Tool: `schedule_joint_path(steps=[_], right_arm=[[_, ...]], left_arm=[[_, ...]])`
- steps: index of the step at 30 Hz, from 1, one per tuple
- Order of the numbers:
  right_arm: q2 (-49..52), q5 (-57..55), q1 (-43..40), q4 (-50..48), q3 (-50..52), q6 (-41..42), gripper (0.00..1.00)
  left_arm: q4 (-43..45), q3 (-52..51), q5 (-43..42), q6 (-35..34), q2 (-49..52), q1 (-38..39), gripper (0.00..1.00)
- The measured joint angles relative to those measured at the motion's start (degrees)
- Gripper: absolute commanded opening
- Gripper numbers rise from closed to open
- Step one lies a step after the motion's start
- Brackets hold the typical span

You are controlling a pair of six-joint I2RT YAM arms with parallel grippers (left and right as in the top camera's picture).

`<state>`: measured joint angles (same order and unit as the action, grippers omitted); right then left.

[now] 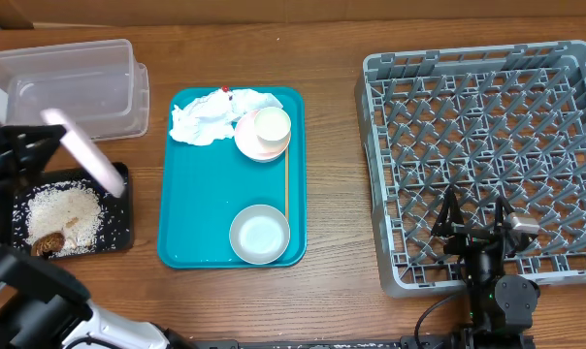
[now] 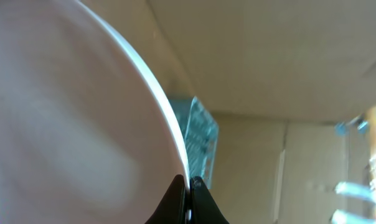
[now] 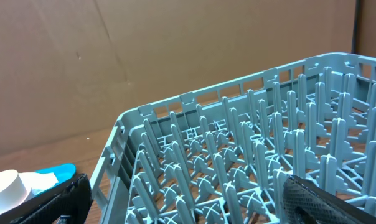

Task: Sort waste into correct bins and load items into the dishwasher
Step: 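Return the emptied plate to the teal tray and release it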

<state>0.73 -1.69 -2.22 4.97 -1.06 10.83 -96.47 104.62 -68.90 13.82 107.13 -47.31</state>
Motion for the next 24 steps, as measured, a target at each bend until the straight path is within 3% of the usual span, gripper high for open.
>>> schedule_joint_path(steps=[3, 8, 16, 24], right_arm=[[0.0, 0.0, 0.0, 0.02, 0.0, 0.02, 1.0], [0.0, -0.02, 0.0, 0.02, 0.0, 0.04, 1.0], [0.0, -0.02, 0.0, 0.02, 0.0, 0.04, 1.0], [0.0, 0.0, 0.0, 0.0, 0.0, 0.04, 1.0]], left_arm=[[0.04, 0.0, 3.02, 0.02, -1.86, 6.69, 0.04], [0.22, 0.0, 13.64, -1.81, -6.54, 24.63, 0.04], [12.17, -3.08, 42.14, -18.97, -7.17, 48.5, 0.04], [27.91, -14.67, 53.94, -30.62, -7.17, 62.79, 0.04]])
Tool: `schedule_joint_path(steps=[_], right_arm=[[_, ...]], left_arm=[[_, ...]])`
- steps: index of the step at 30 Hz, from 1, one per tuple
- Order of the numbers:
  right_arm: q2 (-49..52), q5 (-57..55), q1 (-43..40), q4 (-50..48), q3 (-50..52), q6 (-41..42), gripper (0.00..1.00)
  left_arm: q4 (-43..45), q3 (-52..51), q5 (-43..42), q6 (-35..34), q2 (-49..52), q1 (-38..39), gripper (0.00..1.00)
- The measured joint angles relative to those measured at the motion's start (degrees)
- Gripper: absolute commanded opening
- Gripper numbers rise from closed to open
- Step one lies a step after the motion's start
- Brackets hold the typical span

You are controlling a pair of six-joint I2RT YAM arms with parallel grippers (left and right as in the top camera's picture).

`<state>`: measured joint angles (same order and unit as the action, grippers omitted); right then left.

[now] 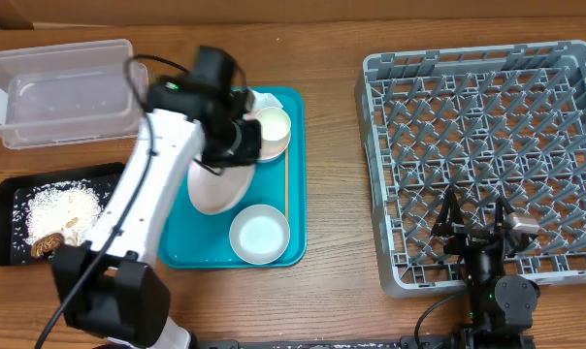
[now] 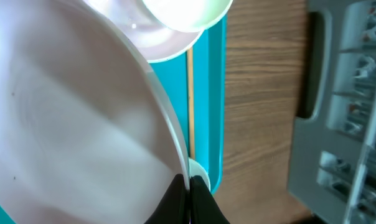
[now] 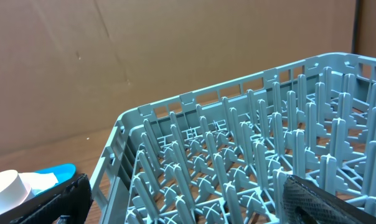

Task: Sort waste into correct bins and load items into the dishwasher
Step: 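Return the emptied plate to the teal tray and release it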

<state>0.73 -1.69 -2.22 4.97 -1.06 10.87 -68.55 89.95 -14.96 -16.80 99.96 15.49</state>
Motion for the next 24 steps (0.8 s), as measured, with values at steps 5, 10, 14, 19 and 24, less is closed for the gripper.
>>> schedule_joint_path(steps=[5, 10, 14, 19, 24], right_arm=[[0.0, -0.02, 0.0, 0.0, 0.0, 0.0, 1.0], [0.0, -0.02, 0.0, 0.02, 0.0, -0.02, 1.0], [0.0, -0.02, 0.0, 0.07, 0.0, -0.02, 1.0], [0.0, -0.02, 0.0, 0.04, 0.0, -0.04, 1.0], [0.0, 0.0, 0.0, 0.04, 0.0, -0.02, 1.0]], left_arm=[[5.68, -5.4, 5.55, -3.48, 0.0, 3.67, 0.04], [7.32, -7.65, 10.21, -4.76, 0.0, 4.02, 0.04], [9.38, -10.4, 12.07, -5.6, 0.0, 4.02, 0.04], [13.42, -14.73, 12.2, -5.99, 0.02, 4.02, 0.16], [14.01, -15.04, 12.17, -6.78, 0.0, 4.04, 0.63]])
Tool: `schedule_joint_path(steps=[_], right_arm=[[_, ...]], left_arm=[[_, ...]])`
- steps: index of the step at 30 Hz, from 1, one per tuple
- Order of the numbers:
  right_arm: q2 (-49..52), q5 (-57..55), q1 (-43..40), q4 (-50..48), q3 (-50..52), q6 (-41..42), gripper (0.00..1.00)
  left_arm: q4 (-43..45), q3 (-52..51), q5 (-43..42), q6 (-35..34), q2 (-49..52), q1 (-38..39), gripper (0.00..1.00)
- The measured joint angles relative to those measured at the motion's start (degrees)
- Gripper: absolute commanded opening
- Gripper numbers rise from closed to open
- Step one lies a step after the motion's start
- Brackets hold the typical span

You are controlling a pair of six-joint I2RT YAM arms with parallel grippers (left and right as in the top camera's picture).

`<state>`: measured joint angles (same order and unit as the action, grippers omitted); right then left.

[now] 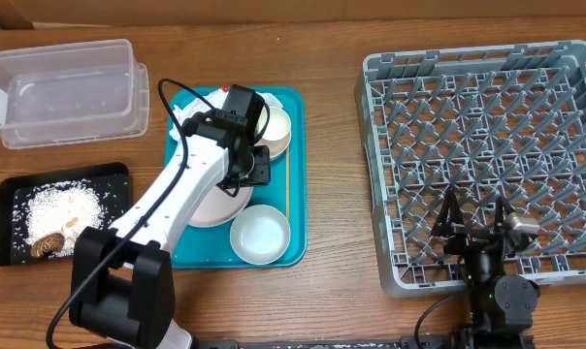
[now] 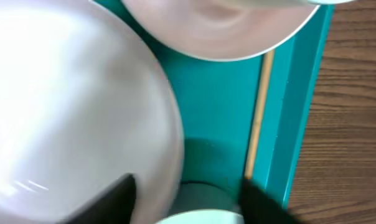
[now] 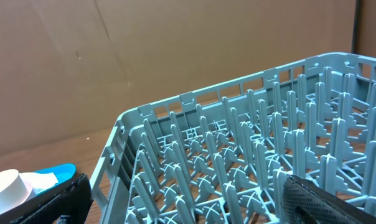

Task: Sort waste into correct bins and load items into the dishwasher
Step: 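Return the emptied plate to the teal tray and release it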

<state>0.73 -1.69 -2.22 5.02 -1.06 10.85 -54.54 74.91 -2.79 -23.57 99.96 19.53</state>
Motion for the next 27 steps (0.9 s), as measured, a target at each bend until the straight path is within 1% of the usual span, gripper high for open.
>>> schedule_joint_path(steps=[2, 5, 8, 9, 11, 13, 14, 15, 16, 22, 27], right_arm=[[0.0, -0.02, 0.0, -0.02, 0.0, 0.02, 1.0], [0.0, -0.02, 0.0, -0.04, 0.0, -0.02, 1.0], [0.0, -0.02, 0.0, 0.0, 0.0, 0.0, 1.0], [0.0, 0.0, 0.0, -0.02, 0.0, 0.02, 1.0], [0.0, 0.0, 0.0, -0.04, 0.0, 0.0, 1.0], [0.0, 0.0, 0.0, -0.02, 0.0, 0.02, 1.0], [0.0, -0.02, 0.0, -0.02, 0.0, 0.0, 1.0], [0.0, -0.02, 0.0, -0.02, 0.0, 0.0, 1.0], [0.0, -0.02, 0.0, -0.02, 0.0, 0.02, 1.0], [0.0, -0.02, 0.0, 0.0, 0.0, -0.02, 1.0], [0.0, -0.02, 0.0, -0.02, 0.0, 0.0, 1.0]], left_arm=[[-0.37, 0.0, 0.0, -0.09, 0.0, -0.02, 0.68], [-2.56, 0.52, 0.13, -0.02, 0.02, -0.02, 0.69], [-5.99, 3.82, 1.62, 0.0, 0.02, -0.04, 0.7], [-6.78, 5.73, 2.27, 0.0, 0.02, -0.13, 0.77], [-7.65, 10.19, 3.61, 0.35, 0.02, -0.59, 0.86], [-7.54, 14.53, 4.52, 0.22, 0.02, -1.68, 0.89], [-7.23, 16.52, 4.83, 0.02, 0.0, -2.51, 0.89], [-6.49, 18.18, 5.07, -0.07, 0.0, -3.48, 0.93], [-5.49, 19.54, 5.29, -0.07, 0.0, -4.5, 0.99], [3.45, 21.42, 8.22, -2.38, 0.02, -10.34, 1.0], [9.16, 21.53, 8.37, -4.74, 1.29, -13.31, 1.0]])
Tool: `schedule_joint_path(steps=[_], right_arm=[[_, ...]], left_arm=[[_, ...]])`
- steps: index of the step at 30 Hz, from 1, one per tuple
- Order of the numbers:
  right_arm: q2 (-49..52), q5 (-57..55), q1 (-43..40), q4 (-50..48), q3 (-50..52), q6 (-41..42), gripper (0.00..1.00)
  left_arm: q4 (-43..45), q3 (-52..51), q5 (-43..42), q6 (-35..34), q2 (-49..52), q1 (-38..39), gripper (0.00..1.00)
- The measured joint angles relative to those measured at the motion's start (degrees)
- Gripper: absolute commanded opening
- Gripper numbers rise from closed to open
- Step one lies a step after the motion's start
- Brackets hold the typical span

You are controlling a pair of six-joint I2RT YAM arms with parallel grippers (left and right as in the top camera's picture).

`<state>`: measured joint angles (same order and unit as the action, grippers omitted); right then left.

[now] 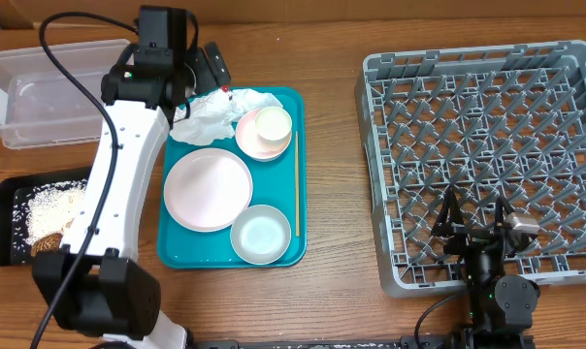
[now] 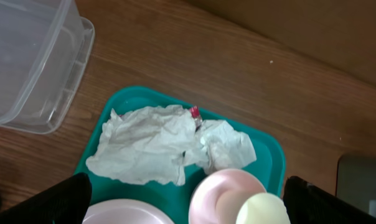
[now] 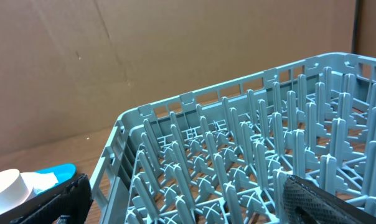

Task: Sort waste into correct bins and load items into the dishwasher
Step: 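Return the emptied plate to the teal tray and release it, then grasp the crumpled white tissue on the teal tray with the left gripper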

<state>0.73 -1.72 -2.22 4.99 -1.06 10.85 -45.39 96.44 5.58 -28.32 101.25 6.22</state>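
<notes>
A teal tray [image 1: 177,247] holds a pink plate [image 1: 208,189], a small pale bowl [image 1: 260,235], a pink saucer [image 1: 249,136] with a cream cup [image 1: 272,123], a crumpled napkin [image 1: 211,114] and a wooden stick [image 1: 295,184]. My left gripper [image 1: 191,78] hangs open above the tray's far edge. In the left wrist view the napkin [image 2: 157,146] lies just ahead of the gripper [image 2: 187,211], with the saucer [image 2: 222,193] lower down. My right gripper [image 1: 475,218] rests open at the near edge of the grey dish rack [image 1: 487,145].
A clear plastic bin [image 1: 60,92] sits at the far left. A black tray [image 1: 21,208] with rice and a brown scrap lies in front of it, partly under my left arm. Bare wood separates the teal tray from the rack [image 3: 238,162].
My left gripper was low over the middle of the tray, open beside the pink plate. It is now higher, at the tray's far edge over the napkin. The plate lies uncovered on the tray.
My left gripper first held the pink plate tilted over the black rice tray. Then it had the plate over the teal tray, still shut on it. Then the plate lay flat with the jaws open, and now the gripper is above the napkin. My right arm has stayed still.
</notes>
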Motion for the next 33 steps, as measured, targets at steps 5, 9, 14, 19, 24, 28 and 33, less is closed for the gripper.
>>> schedule_joint_path(steps=[5, 9, 14, 19, 24, 28, 33], right_arm=[[0.0, 0.0, 0.0, -0.02, 0.0, -0.02, 1.0], [0.0, 0.0, 0.0, 0.02, 0.0, 0.0, 1.0], [0.0, 0.0, 0.0, 0.0, 0.0, 0.0, 1.0], [0.0, 0.0, 0.0, -0.02, 0.0, 0.02, 1.0], [0.0, 0.02, 0.0, 0.0, 0.0, -0.02, 1.0], [0.0, 0.02, 0.0, -0.02, 0.0, 0.02, 1.0], [0.0, 0.02, 0.0, -0.02, 0.0, 0.02, 1.0]], left_arm=[[3.21, 0.13, -0.33, -2.64, 6.4, 0.07, 1.0], [4.13, 0.13, -0.68, -8.22, 12.96, 0.07, 1.0], [6.03, 0.13, -1.18, -15.34, 18.75, 0.04, 1.0], [9.84, 0.15, -4.37, -18.6, 22.49, 0.04, 1.0], [10.69, 0.15, -5.53, -20.63, 24.65, 0.07, 0.84], [10.71, 0.15, -5.57, -21.55, 24.81, 0.04, 0.48], [10.25, 0.13, -5.55, -22.18, 24.81, 0.04, 0.22]])
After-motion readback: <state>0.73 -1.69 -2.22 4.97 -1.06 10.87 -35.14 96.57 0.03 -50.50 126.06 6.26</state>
